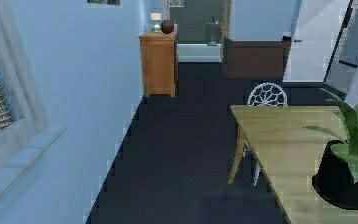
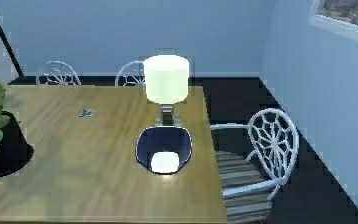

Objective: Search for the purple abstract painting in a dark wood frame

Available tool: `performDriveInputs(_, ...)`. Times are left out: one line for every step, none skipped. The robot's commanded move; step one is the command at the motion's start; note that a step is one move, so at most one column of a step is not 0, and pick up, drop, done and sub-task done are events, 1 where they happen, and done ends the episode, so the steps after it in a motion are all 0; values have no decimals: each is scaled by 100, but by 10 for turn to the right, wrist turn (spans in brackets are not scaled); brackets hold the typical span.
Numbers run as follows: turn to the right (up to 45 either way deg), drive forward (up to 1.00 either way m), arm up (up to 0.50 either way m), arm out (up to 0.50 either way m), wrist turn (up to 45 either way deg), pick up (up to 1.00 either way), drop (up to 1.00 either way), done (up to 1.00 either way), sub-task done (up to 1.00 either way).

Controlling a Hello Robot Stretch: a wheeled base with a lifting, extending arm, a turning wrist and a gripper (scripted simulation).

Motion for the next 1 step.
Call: performDriveInputs(0,100,0,0,0,0,0,0,0)
